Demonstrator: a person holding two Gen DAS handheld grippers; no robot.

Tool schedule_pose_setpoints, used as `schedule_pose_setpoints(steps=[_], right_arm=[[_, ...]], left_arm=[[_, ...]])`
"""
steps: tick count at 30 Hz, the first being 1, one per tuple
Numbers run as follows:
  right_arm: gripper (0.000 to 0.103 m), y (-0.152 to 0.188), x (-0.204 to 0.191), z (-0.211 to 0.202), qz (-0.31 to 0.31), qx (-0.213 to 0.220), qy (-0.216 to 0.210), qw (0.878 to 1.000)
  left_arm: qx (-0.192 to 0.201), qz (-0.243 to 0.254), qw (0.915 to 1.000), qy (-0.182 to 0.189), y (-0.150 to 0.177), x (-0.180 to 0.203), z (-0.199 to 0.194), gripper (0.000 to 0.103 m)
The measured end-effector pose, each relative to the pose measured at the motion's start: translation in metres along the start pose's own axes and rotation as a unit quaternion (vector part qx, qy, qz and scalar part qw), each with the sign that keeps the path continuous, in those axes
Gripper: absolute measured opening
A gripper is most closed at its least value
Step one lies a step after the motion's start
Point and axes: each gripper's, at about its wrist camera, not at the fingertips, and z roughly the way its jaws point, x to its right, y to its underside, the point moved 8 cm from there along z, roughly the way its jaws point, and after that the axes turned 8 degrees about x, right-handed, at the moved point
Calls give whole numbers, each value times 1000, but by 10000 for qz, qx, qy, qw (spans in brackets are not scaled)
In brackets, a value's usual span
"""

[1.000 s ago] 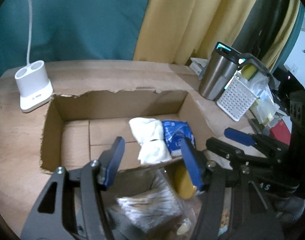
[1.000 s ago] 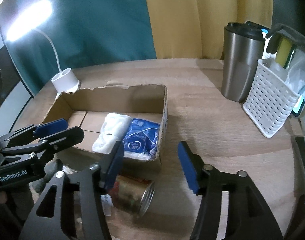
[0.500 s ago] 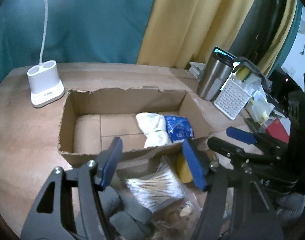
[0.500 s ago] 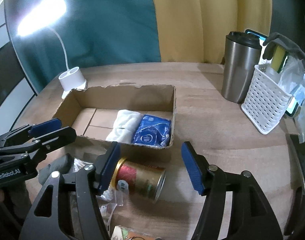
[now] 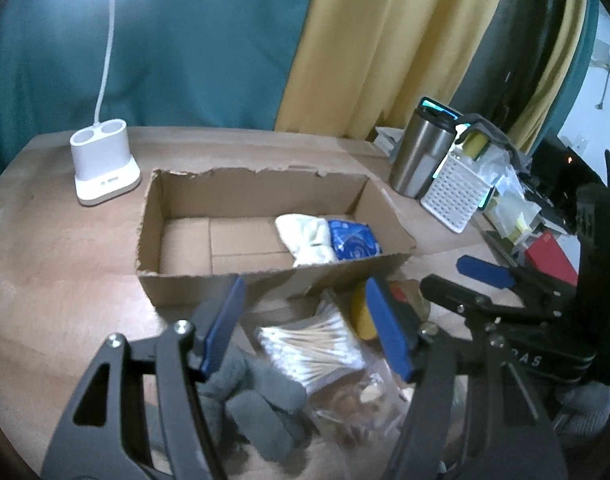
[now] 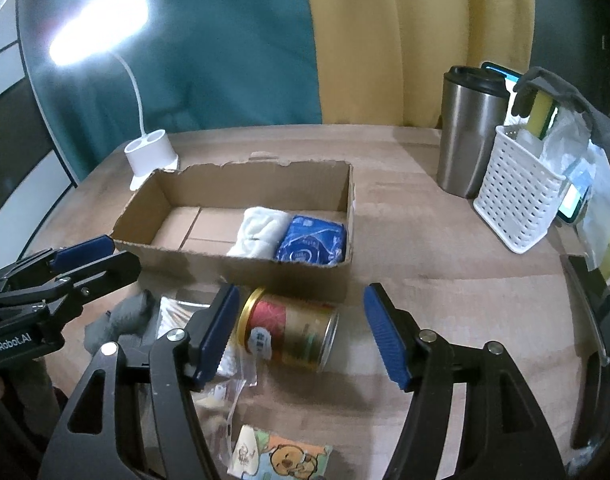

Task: Organize objects
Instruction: 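Withdraw both tools from the box and move toward the grey gloves and cartoon tissue pack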

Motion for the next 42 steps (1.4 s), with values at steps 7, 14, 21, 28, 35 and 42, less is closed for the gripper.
schedule_pose_setpoints(steps=[7, 14, 21, 28, 35, 42], right_arm=[[68, 11, -5, -10, -12, 2, 15, 10000], [68, 22, -11, -17, -36, 7, 23, 10000], [72, 35, -15, -24, -25, -37, 62, 10000], [79, 48, -14, -32, -3, -78, 127, 9999], [79, 65, -14, -34, -5, -179, 162, 9997], [79, 84, -14, -34, 55, -304, 170, 9994]], left_arm=[[40, -19, 10000, -33, 8, -2, -12, 65], [59, -18, 9999, -84, 19, -9, -26, 65], [48, -31, 9999, -138, 30, -17, -37, 65], [5, -42, 9999, -151, 45, -21, -44, 65], [-32, -106, 9998, -190, 56, -25, -48, 69], [-161, -68, 9998, -138, 68, -24, -49, 71]])
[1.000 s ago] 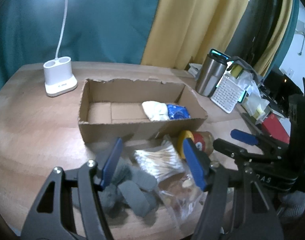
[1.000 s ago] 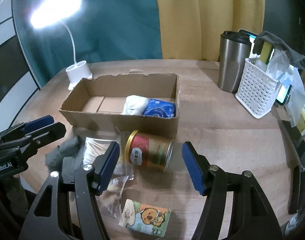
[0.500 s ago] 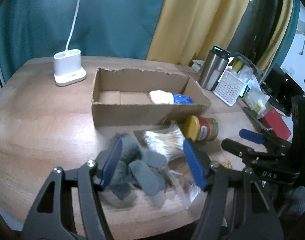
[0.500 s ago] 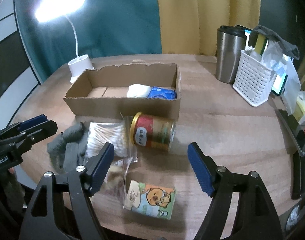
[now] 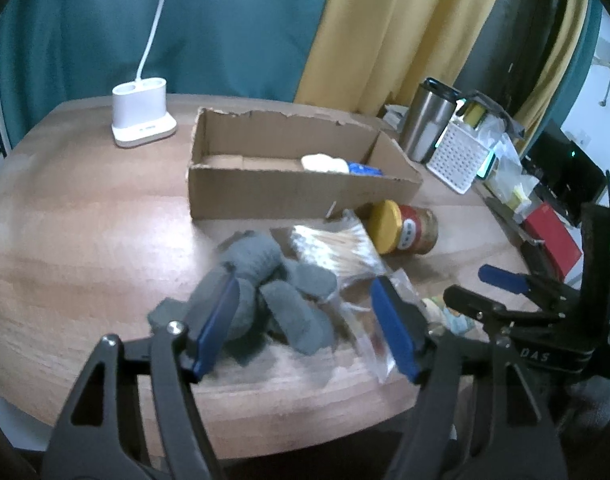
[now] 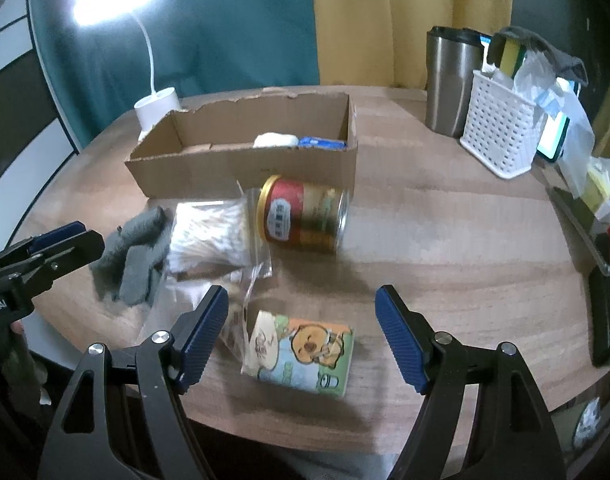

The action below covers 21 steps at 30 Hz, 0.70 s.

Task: Organize objects
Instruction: 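Withdraw both tools from the box and move toward the grey gloves and cartoon tissue pack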

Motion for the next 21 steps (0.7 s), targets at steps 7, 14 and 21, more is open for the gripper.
schedule_pose_setpoints(steps=[7, 14, 21], right_arm=[[79, 13, 2, 4, 15, -132, 24, 9999], [79, 23, 3, 15, 14, -313, 53, 9995], [79, 29, -1, 26, -19, -444, 22, 9990]], left_arm=[[-81, -42, 9999, -58, 9, -5, 4, 79], [-207, -45, 9997, -124, 16, -11, 14, 79], [-267, 25, 9992, -290, 18, -20, 25, 79]])
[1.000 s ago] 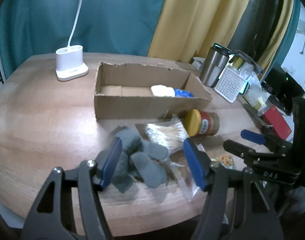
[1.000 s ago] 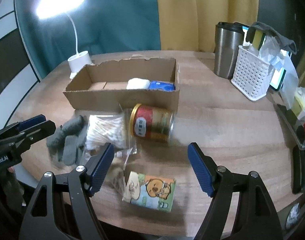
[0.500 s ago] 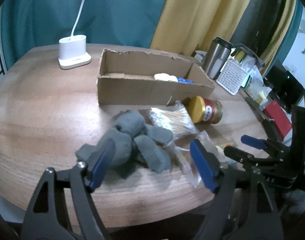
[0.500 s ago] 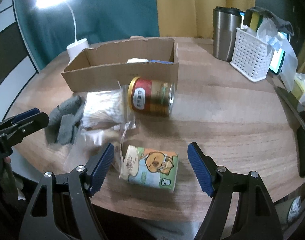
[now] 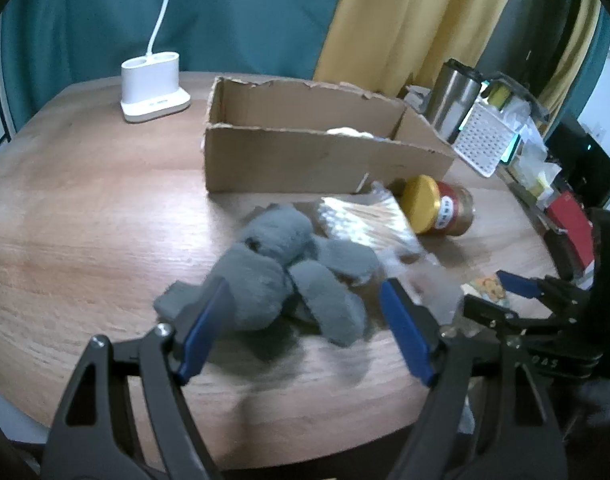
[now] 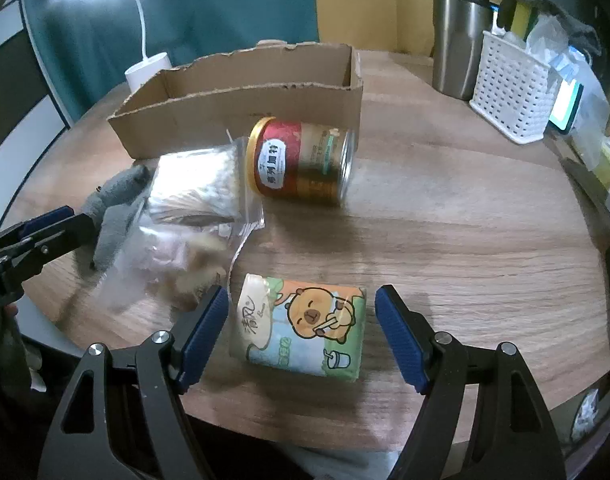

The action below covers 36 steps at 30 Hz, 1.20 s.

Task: Organize objects
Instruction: 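Withdraw both tools from the box and move toward the grey gloves and cartoon tissue pack, then grasp the cartoon tissue pack with the right gripper while the left grasps the grey gloves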

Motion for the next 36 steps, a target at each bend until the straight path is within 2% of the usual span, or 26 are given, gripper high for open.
schedule_pose_setpoints(steps=[11, 16, 24, 29, 33, 36], right_arm=[[79, 3, 7, 11, 85, -123, 95, 9998], [73, 1, 7, 11, 84, -110, 82, 9999], [69, -4, 14, 11, 139, -84, 96, 9998], [69, -8, 19, 14, 172, -74, 116, 9998], [68, -11, 23, 13, 211, -23, 160, 9996], [68, -16, 26, 11, 234, 36, 185, 9995]], left_arm=[[18, 282, 9991, -322, -6, -8, 15, 79], [155, 437, 9981, -403, -14, -9, 12, 79], [-231, 425, 9975, -510, 1, -24, 36, 79], [-207, 545, 9968, -548, 2, -22, 39, 78], [-184, 539, 9970, -528, 2, -24, 38, 60], [-170, 443, 9979, -451, 2, -28, 38, 54]])
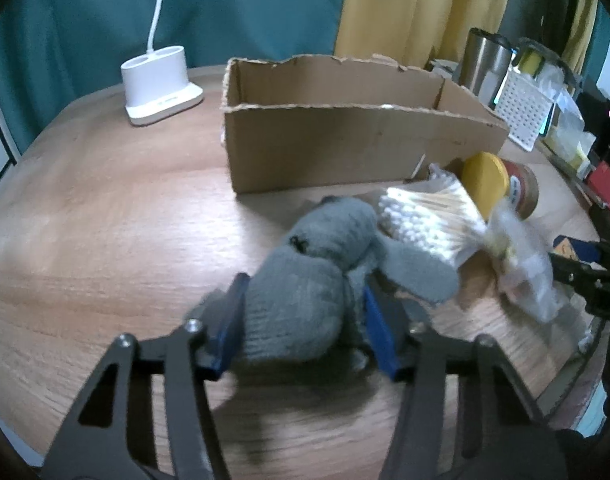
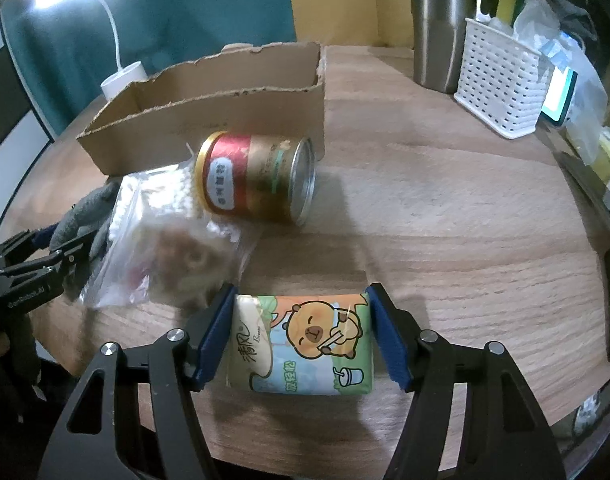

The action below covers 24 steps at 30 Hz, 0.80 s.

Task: Organize objects
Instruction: 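Grasp the cartoon tissue pack with the right gripper while the left grasps the grey gloves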

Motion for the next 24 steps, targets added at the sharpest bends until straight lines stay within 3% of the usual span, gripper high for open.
schedule_pose_setpoints(steps=[24], right_arm=[[68, -42, -3, -21, -109, 387, 116, 9991]], left_arm=[[550, -347, 9978, 136, -40, -16, -40, 50]])
